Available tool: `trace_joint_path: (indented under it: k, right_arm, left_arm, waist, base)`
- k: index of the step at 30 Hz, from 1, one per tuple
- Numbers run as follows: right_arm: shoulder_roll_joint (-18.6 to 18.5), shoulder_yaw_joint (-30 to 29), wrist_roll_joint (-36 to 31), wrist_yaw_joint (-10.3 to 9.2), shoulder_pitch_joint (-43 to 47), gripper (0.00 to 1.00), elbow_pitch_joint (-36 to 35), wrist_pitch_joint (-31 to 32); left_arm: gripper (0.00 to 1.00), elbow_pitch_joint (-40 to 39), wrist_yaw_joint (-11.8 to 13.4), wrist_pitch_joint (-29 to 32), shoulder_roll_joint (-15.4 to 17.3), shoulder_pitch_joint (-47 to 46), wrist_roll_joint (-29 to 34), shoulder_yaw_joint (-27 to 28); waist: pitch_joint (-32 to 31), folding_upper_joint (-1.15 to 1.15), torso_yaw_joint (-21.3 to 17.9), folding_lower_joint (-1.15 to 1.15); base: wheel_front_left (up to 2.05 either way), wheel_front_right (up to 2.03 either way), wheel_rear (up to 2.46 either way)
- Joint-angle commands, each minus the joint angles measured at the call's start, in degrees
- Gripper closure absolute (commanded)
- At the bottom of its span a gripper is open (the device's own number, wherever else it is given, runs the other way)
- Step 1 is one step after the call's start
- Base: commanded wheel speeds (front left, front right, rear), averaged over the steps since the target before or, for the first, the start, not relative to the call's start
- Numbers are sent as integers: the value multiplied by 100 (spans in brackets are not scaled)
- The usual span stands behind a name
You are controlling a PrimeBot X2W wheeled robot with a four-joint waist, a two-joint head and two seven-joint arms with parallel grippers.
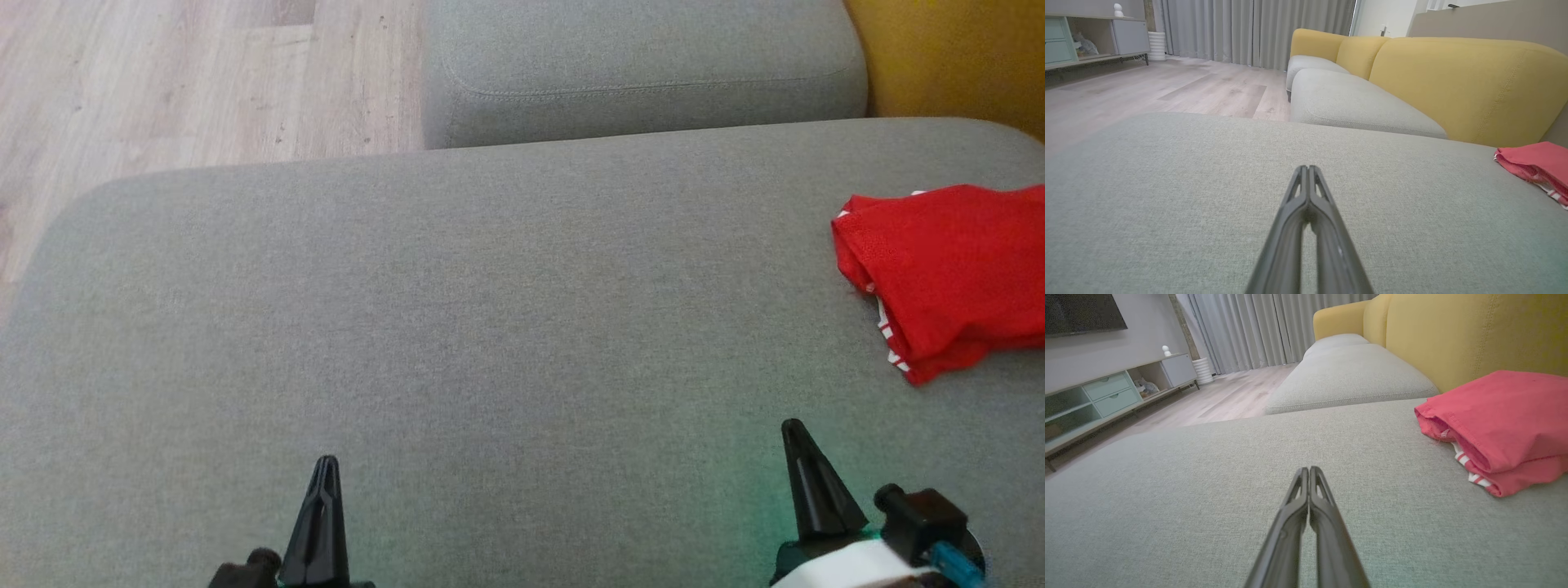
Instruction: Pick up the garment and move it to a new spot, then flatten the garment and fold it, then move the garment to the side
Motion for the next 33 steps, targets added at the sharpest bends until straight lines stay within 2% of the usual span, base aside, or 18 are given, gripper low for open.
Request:
trace_joint_path:
  k: [1, 33]
  right_arm:
    - [-44, -27, 142, 0, -215, 100, -175, 30]
    - [-144, -215, 2518, -2, -544, 100, -104, 454]
  left_arm:
    - [100, -157, -13, 5, 24, -204, -123, 71]
    - [100, 96, -308, 437, 118, -621, -2356, 425]
  waist:
    - [0, 0, 0, 0]
    - [5, 0, -8, 0]
  base:
    - [0, 0, 0]
    - [0, 0, 0]
